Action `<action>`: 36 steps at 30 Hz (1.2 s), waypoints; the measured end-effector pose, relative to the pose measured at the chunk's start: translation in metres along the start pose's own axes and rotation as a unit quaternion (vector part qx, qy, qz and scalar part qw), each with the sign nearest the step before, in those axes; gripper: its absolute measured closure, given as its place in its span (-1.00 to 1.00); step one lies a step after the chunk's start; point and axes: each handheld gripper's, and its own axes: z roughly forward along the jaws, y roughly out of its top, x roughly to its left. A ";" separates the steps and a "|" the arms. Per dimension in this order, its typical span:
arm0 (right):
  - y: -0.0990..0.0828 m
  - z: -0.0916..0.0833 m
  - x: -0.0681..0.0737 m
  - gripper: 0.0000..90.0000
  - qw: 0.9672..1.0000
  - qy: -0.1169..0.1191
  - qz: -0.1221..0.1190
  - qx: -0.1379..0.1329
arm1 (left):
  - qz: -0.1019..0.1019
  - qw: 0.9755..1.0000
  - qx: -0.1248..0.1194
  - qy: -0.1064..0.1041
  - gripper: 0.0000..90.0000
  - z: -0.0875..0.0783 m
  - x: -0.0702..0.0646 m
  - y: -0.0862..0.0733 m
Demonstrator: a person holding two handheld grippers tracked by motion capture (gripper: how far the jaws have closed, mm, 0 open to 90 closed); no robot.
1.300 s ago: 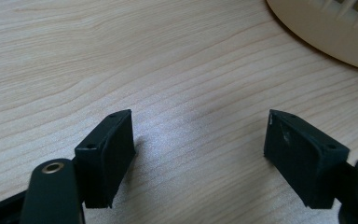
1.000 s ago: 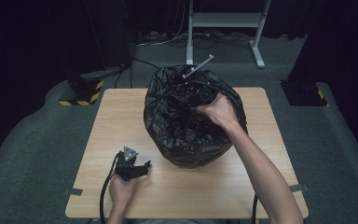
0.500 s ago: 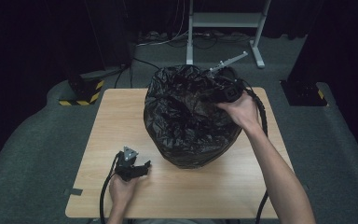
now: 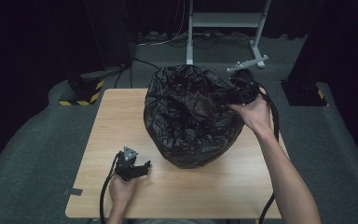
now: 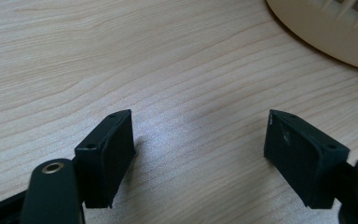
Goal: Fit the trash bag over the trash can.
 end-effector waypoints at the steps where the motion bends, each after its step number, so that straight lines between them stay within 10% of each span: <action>1: -0.001 -0.002 -0.001 0.55 1.000 -0.001 0.002 -0.003 | 0.000 1.000 0.000 0.000 -0.46 0.000 0.000 0.000; 36: -0.066 -0.054 -0.039 0.54 0.994 -0.052 0.060 -0.072 | -0.001 1.000 0.000 0.000 -0.46 0.000 0.000 0.000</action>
